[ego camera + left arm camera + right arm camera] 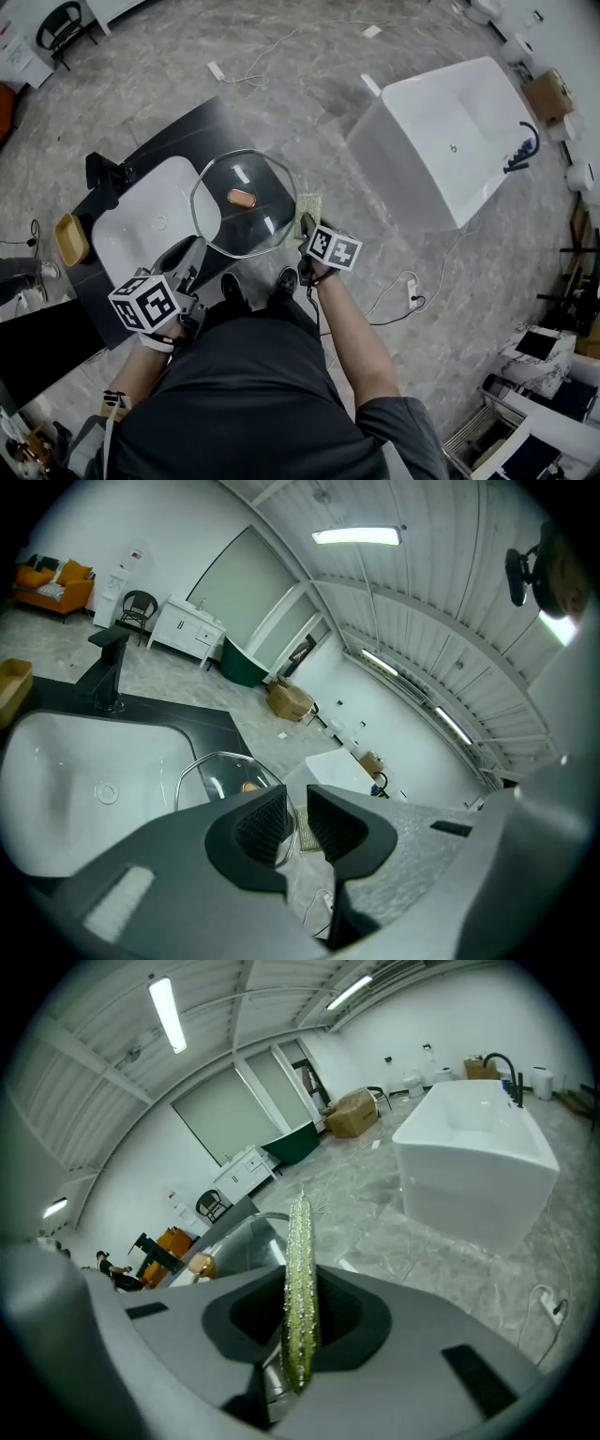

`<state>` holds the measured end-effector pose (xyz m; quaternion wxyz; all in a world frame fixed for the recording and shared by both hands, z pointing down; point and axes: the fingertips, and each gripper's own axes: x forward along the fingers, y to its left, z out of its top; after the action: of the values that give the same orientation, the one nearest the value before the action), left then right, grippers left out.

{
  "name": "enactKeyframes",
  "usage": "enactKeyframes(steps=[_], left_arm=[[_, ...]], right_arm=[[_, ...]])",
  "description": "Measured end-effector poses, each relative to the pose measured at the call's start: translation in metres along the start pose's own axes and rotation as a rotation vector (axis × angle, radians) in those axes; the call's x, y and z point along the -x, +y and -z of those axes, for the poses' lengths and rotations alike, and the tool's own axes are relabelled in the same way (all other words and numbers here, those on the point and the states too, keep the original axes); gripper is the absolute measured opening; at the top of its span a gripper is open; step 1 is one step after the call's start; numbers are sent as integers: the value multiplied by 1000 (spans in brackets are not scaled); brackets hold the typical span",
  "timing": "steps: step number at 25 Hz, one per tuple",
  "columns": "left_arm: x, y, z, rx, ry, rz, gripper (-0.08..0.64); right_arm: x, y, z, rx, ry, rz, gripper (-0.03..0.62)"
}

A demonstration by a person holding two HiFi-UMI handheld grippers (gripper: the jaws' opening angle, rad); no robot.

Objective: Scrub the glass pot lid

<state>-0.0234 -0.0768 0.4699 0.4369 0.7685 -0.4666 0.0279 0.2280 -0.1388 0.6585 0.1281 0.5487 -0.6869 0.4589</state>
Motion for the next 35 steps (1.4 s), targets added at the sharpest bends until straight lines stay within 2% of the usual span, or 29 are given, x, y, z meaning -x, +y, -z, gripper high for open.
enactKeyframes(steps=[4,7,10,12,15,18,24,35], left_arm=[[7,10,2,29,-15,-19,71],[15,19,1,52,-34,-37,71],[27,31,-1,68,-59,-62,71],[35,38,-2,77,-75,-80,71],[45,44,-3,94,-93,-108,71],[49,47,-4,102,-98,-118,71],[30,34,-3,70,-54,-71,71],[-3,6,1,22,13,-3,71]], right_arm=[[11,70,17,72,-10,-161,64],[5,131,43,162,34,-288,64],[-14,175,73,249,94,-351,64],[-29,182,87,283,123,-328,64],[-45,171,92,285,135,-272,64],[-45,164,91,296,126,-263,64],[-35,132,84,241,101,-214,64],[-18,73,62,200,59,-123,64]])
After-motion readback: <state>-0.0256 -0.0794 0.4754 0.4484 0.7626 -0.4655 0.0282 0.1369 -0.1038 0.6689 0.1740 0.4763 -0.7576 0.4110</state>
